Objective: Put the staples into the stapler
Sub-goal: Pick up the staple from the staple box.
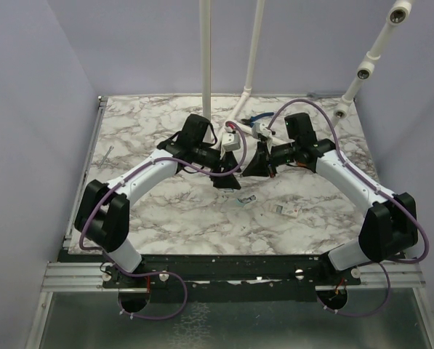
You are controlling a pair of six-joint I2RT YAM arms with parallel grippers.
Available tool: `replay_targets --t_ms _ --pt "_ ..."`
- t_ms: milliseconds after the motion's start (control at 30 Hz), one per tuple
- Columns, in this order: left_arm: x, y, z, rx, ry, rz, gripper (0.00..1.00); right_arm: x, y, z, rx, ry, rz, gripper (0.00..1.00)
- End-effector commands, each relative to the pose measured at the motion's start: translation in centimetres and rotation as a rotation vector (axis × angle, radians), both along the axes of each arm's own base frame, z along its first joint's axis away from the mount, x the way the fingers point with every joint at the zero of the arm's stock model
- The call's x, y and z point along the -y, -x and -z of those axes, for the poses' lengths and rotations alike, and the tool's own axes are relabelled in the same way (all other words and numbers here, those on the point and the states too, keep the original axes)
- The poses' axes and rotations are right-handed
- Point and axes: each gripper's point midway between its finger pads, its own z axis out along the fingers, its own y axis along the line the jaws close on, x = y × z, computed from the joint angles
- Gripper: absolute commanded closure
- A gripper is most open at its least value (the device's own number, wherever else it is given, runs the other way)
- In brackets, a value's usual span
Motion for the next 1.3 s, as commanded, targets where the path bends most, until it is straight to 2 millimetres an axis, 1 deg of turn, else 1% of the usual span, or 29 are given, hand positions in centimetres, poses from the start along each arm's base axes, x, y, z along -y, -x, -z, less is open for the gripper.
replay_targets --t_ms 0,500,633,800,967,1267 --pt "0.7 -0.1 -1.1 0.039 0.054 0.052 0.32 -0.2 1.4 0.6 -0.005 -0.021 -0.064 0.99" --pt "0.7 0.1 -1.2 0.047 0.073 0.082 0.51 -0.4 2.3 1.3 -0.049 -0.031 -0.102 0.99" --pt "0.7 0.5 -1.2 0.047 0.082 0.098 0.57 -0.4 2.4 1.2 -0.057 -0.036 -0.103 0.99" --pt "0.4 0.6 -1.1 0.050 0.086 0.102 0.62 -0.5 2.5 1.2 -0.060 -0.041 -0.104 0.99" --pt "0.1 0.5 -1.0 0.055 0.087 0.097 0.65 -0.5 2.6 1.1 -0.061 -0.045 -0.103 0.99" --pt "-0.2 0.7 -1.0 0.057 0.091 0.101 0.74 -0.5 2.5 1.1 -0.065 -0.046 -0.098 0.99"
